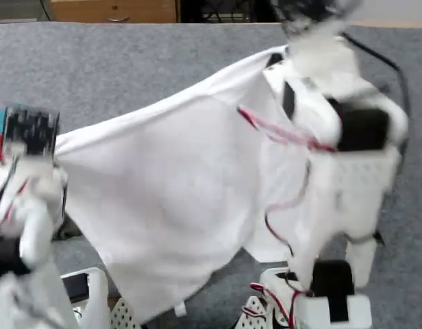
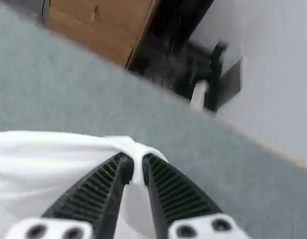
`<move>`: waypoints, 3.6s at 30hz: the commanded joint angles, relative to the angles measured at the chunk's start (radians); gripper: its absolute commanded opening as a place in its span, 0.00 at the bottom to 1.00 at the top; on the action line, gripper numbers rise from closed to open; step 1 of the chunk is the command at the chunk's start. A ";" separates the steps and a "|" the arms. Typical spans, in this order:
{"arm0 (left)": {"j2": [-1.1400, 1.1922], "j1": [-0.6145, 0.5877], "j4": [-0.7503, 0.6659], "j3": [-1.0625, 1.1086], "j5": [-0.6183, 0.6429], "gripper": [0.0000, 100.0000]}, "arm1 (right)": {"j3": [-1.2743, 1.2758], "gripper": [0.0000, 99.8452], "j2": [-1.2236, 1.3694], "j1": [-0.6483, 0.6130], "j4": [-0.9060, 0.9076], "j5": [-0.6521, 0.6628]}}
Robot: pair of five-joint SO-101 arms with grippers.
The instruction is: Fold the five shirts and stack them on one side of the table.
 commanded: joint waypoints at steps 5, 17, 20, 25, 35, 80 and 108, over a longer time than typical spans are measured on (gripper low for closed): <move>0.334 0.070 -0.336 0.122 0.058 0.03 | 0.312 0.02 0.197 0.028 -0.269 0.063; 0.908 0.099 -0.494 -0.093 0.114 0.03 | 0.277 0.08 0.562 0.029 -0.473 0.051; 0.976 0.081 -0.448 -0.171 0.161 0.03 | 0.213 0.18 0.596 0.054 -0.410 -0.018; 1.014 -0.002 -0.382 -0.278 0.222 0.03 | 0.101 0.26 0.598 0.106 -0.262 -0.029; 1.025 -0.065 -0.393 -0.232 0.259 0.03 | 0.119 0.26 0.633 0.008 0.052 0.209; 1.023 -0.128 -0.181 -0.171 -0.261 0.03 | 0.743 0.29 0.237 0.423 0.080 0.588; 1.022 -0.128 -0.242 -0.137 -0.203 0.03 | 0.570 0.03 0.515 -0.071 -0.025 -0.224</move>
